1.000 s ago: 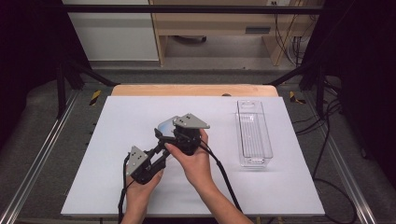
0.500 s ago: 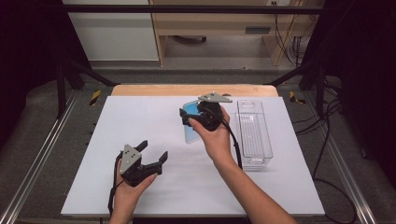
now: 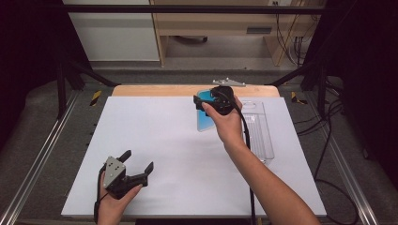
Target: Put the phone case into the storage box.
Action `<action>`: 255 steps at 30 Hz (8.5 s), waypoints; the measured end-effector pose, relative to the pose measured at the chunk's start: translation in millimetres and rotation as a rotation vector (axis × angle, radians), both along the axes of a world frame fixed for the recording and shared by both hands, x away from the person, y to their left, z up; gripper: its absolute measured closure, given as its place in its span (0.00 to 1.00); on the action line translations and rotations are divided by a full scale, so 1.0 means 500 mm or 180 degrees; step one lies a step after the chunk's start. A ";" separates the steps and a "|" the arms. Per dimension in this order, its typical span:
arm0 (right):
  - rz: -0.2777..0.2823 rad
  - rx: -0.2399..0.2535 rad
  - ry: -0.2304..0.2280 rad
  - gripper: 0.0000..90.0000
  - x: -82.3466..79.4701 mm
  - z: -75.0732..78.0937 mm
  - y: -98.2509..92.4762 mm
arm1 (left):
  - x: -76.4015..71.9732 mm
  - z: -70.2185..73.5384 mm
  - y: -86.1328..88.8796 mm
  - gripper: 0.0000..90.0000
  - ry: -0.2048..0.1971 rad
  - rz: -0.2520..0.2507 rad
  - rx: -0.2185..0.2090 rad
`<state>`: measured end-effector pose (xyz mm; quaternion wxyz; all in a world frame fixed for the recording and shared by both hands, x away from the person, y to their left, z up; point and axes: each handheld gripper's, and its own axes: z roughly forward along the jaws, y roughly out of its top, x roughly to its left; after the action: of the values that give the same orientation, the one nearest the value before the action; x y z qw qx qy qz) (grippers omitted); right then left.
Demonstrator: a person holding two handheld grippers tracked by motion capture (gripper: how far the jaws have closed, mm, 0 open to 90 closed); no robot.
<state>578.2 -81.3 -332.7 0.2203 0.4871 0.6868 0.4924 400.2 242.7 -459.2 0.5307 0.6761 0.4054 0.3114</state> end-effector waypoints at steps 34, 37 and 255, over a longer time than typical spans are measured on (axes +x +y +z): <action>-0.0563 -0.0256 -0.0653 0.19 0.026 0.070 -0.176 | 0.006 -0.019 0.050 0.05 -0.0059 0.0135 -0.0162; -0.0616 -0.0251 -0.0653 0.19 0.033 0.063 -0.184 | 0.006 -0.019 0.051 0.05 -0.0066 0.0145 -0.0172; -0.1390 -0.0493 -0.0373 0.19 0.171 -0.183 -0.242 | 0.005 -0.025 0.052 0.04 -0.0190 0.0142 -0.0094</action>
<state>663.8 -202.2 -424.1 0.3978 0.5763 0.5870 0.4063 402.9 269.0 -471.7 0.5454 0.6493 0.4089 0.3372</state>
